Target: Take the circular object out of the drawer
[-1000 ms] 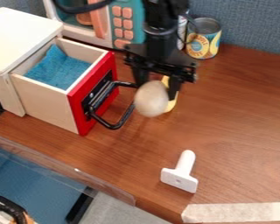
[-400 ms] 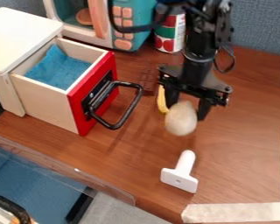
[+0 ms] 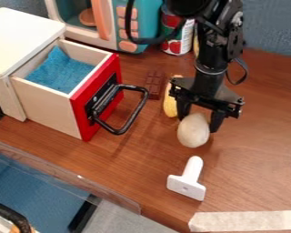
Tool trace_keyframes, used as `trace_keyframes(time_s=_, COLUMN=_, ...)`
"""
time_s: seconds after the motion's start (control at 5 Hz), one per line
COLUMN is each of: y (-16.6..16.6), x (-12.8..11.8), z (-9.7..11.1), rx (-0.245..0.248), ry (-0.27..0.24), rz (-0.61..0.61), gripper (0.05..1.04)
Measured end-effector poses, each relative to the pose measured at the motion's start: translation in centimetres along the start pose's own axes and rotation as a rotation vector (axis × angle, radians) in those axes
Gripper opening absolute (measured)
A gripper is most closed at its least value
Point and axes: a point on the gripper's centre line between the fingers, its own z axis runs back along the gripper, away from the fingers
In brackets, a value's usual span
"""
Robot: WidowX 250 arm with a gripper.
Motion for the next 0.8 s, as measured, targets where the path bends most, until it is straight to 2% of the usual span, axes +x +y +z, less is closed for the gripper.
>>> trace_keyframes(time_s=0.2, y=0.8, x=0.4, z=-0.2, rx=-0.028, ry=0.021, rz=0.039, gripper=0.797)
trace_keyframes(time_s=0.4, y=0.9, x=0.3, z=-0.2, rx=-0.032, ry=0.032, rz=0.040, gripper=1.011)
trace_keyframes(time_s=0.6, y=1.9, x=0.0, z=1.7, rx=-0.062, ry=0.028, rz=0.068, gripper=1.012)
trace_keyframes(time_s=0.8, y=3.8, x=-0.2, z=4.8, rx=-0.075, ry=-0.010, rz=0.102, gripper=1.005)
